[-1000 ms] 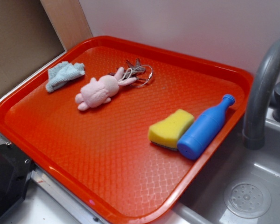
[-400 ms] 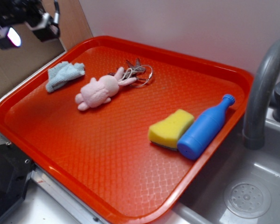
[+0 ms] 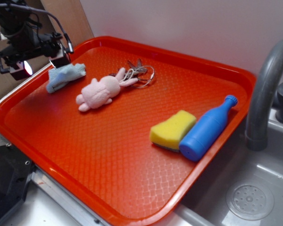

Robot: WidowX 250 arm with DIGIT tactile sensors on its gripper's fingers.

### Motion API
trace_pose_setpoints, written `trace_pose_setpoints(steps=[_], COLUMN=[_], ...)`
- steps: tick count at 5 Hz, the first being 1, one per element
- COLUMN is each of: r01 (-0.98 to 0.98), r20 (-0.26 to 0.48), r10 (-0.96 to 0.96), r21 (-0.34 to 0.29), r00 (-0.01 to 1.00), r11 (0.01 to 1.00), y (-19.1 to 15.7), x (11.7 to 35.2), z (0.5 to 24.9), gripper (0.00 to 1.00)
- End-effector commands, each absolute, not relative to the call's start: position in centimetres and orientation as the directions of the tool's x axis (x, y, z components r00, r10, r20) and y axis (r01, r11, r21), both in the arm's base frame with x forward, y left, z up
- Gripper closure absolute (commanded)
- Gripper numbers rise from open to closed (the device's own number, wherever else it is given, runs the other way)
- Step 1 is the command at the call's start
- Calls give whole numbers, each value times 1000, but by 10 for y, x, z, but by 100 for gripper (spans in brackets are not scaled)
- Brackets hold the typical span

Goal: Grab the blue cloth.

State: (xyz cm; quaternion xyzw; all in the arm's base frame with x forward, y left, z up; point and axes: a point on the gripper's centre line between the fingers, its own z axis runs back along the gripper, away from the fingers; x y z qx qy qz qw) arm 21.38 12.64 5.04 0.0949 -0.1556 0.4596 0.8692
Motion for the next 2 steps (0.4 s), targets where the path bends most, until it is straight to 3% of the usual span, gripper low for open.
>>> trace_pose_setpoints(steps=[1,2], r01=[-767,-744], r20=[347,301], r10=[713,702], r21=[32,44], r00=[610,646], r11=[641,666], y=[134,128], x=[227,223], z=[49,34], gripper=[0,0])
